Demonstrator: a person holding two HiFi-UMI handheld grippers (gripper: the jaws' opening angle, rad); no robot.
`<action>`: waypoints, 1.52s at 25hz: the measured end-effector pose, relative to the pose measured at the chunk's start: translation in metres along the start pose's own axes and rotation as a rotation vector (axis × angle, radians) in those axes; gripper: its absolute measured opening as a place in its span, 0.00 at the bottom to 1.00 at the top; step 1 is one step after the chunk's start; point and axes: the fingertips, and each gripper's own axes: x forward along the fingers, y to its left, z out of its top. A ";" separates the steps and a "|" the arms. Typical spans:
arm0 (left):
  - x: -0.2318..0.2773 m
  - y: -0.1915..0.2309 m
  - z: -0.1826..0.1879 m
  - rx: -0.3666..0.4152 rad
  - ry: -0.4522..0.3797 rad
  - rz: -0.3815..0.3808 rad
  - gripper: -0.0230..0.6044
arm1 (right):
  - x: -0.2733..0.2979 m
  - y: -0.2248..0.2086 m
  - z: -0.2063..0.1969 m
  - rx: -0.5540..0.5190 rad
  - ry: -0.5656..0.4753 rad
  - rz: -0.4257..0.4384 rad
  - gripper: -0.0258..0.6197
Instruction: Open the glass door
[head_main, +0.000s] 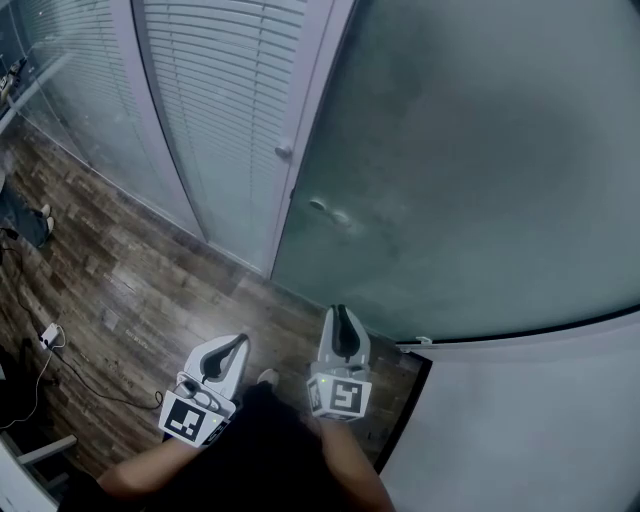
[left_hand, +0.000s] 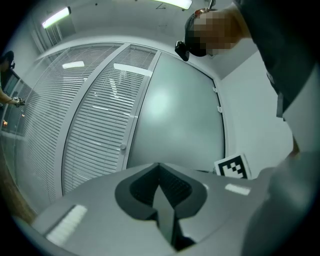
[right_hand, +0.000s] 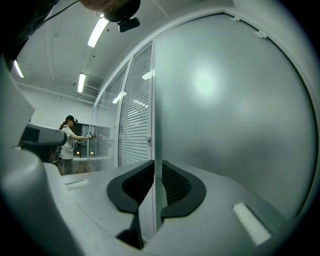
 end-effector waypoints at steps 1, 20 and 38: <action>0.001 0.001 -0.002 0.001 0.009 0.007 0.04 | 0.011 -0.003 -0.005 -0.002 0.012 0.004 0.12; -0.007 0.031 -0.005 0.026 0.081 0.201 0.04 | 0.176 -0.045 -0.064 -0.005 0.156 0.035 0.20; -0.016 0.058 -0.003 0.021 0.092 0.346 0.04 | 0.233 -0.058 -0.081 0.021 0.185 -0.064 0.25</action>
